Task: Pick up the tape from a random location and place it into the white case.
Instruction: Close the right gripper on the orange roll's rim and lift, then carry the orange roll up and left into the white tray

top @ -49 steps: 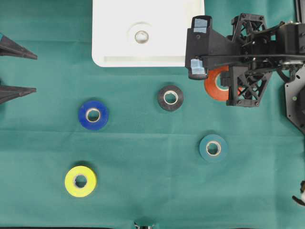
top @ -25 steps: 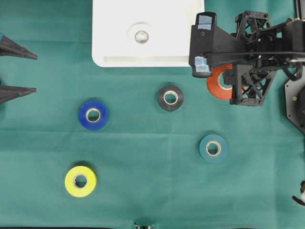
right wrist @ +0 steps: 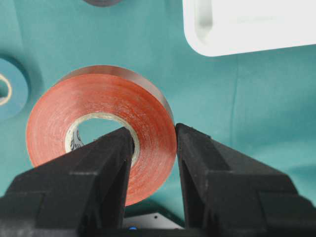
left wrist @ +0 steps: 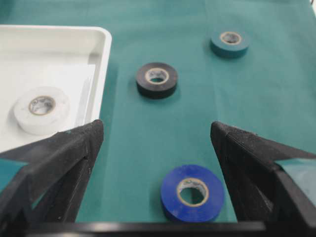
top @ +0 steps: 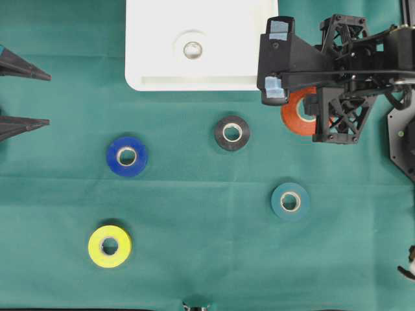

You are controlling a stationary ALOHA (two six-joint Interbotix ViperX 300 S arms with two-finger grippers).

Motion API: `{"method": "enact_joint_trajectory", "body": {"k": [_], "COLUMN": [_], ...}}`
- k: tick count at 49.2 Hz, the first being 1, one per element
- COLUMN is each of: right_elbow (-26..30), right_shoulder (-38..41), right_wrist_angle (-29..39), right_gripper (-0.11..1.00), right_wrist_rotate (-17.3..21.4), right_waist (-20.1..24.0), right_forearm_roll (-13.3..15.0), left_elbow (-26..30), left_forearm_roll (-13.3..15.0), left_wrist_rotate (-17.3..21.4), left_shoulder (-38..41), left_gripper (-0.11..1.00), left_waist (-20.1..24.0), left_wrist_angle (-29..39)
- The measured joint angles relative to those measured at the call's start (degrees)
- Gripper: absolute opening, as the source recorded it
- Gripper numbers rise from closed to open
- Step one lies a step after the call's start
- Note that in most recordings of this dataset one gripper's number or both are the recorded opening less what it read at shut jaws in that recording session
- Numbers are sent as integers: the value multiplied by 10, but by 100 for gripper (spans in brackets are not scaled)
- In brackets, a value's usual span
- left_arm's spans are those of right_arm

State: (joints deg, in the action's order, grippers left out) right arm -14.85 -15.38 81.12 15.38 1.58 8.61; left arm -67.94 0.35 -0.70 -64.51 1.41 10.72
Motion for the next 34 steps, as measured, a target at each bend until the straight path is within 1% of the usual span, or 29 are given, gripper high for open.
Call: {"method": "enact_joint_trajectory", "body": {"k": [10, 15, 23, 28, 34], "right_elbow": [0, 0, 0, 0, 0], "right_shoulder": [0, 0, 0, 0, 0], "right_wrist_angle": [-1, -3, -3, -3, -4], "right_gripper": [30, 30, 30, 30, 30], "right_wrist_rotate": [-1, -1, 0, -2, -8], "right_waist": [0, 0, -1, -10, -32], "right_forearm_roll": [0, 4, 24, 33, 34], "left_elbow": [0, 0, 0, 0, 0], "left_forearm_roll": [0, 0, 0, 0, 0], "left_wrist_rotate": [0, 0, 0, 0, 0], "left_shoulder": [1, 0, 0, 1, 0], "left_gripper": [97, 97, 97, 97, 97], "left_waist": [0, 0, 0, -1, 0], "left_wrist_angle": [0, -1, 0, 0, 0]}}
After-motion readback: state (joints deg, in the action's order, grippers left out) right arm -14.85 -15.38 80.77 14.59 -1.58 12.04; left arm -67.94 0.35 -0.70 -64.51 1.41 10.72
